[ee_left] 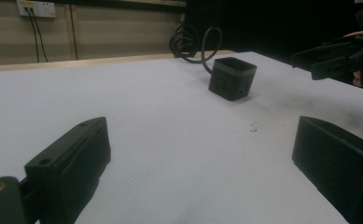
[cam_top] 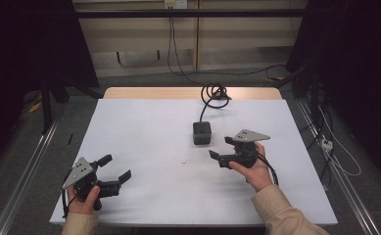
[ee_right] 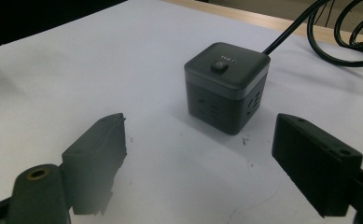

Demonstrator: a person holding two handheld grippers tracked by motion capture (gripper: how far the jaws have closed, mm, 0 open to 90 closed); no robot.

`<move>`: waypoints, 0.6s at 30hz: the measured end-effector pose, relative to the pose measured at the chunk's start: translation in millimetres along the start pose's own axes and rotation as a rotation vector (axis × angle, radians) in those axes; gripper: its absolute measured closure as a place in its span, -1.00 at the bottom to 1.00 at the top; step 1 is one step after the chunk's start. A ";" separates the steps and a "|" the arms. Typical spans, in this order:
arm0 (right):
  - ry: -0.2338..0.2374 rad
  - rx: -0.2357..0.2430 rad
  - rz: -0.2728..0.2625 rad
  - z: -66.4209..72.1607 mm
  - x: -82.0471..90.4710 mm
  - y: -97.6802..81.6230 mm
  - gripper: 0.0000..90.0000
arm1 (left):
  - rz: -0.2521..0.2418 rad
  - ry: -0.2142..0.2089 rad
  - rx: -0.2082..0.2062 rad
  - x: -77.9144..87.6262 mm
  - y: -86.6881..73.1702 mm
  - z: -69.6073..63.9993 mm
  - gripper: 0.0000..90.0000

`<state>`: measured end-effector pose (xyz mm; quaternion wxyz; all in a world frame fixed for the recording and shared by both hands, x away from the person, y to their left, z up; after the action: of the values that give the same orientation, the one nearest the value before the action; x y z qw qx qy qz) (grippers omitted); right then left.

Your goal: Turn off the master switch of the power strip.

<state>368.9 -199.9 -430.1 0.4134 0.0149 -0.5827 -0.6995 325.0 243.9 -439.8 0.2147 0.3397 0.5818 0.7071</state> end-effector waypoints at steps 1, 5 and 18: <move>-0.001 0.001 -0.002 -0.1 2.0 -1.4 -0.62 | 0.002 0.001 0.000 0.1 -0.1 0.1 -0.91; -0.003 0.007 0.010 -2.3 9.3 -6.9 -0.64 | -0.002 0.007 0.004 0.3 -0.2 0.3 -0.91; -0.015 -0.004 -0.010 -12.3 32.4 -25.2 -0.70 | 0.004 0.005 -0.004 -0.8 -0.2 -0.6 -0.91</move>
<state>339.5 -229.6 -440.0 0.4055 0.0116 -0.5845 -0.7027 325.1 243.0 -440.2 0.2123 0.3388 0.5803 0.7095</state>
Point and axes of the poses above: each handheld gripper's, and its own axes: x roughly backward along the jaws, y roughly out of its top, z roughly to its left, the point moved 1 cm from there along -x, roughly forward along the jaws, and after that the axes turned 14 degrees about -x, right-handed, at the moved point
